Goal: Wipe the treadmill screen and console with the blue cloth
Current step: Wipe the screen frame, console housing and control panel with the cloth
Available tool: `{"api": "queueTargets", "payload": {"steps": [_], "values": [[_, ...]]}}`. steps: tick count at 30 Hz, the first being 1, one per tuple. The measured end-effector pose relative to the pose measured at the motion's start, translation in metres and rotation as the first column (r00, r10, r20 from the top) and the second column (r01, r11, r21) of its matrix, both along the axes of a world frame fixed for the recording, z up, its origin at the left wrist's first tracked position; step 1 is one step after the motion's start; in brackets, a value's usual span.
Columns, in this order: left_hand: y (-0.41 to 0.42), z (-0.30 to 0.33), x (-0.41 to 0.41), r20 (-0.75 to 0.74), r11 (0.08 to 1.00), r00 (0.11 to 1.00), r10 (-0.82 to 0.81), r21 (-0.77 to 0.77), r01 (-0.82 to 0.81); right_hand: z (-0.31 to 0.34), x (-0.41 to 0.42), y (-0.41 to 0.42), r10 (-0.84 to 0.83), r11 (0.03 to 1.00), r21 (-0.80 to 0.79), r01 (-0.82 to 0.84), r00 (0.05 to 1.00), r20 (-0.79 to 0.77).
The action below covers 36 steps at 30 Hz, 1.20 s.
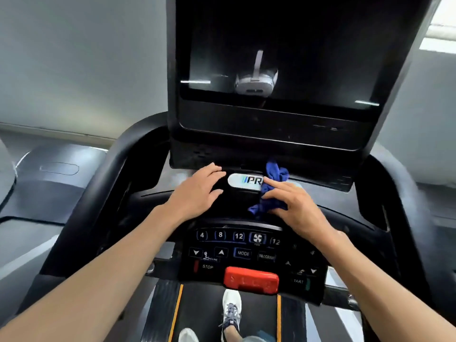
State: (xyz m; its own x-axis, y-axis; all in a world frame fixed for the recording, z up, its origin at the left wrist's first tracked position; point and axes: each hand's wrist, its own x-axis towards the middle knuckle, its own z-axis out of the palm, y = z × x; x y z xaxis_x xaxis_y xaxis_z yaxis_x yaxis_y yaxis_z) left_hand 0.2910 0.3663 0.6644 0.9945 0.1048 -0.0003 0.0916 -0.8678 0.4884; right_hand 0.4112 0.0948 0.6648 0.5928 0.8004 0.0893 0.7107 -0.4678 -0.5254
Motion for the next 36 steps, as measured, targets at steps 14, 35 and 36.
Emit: {"api": "queueTargets", "payload": {"steps": [14, 35, 36], "values": [[-0.096, 0.015, 0.072, -0.051, 0.95, 0.96, -0.275, 0.138, 0.28, -0.015, 0.02, -0.031, -0.184, 0.964, 0.172, 0.205, 0.974, -0.133], [-0.155, 0.033, 0.102, -0.271, 0.906, 0.924, -0.269, 0.253, 0.338, -0.033, 0.041, -0.18, -0.381, 0.919, 0.117, 0.375, 0.924, 0.026], [-0.155, 0.033, 0.101, -0.274, 0.907, 0.924, -0.265, 0.255, 0.336, -0.033, 0.04, -0.189, -0.409, 0.908, 0.118, 0.402, 0.912, 0.034]]}}
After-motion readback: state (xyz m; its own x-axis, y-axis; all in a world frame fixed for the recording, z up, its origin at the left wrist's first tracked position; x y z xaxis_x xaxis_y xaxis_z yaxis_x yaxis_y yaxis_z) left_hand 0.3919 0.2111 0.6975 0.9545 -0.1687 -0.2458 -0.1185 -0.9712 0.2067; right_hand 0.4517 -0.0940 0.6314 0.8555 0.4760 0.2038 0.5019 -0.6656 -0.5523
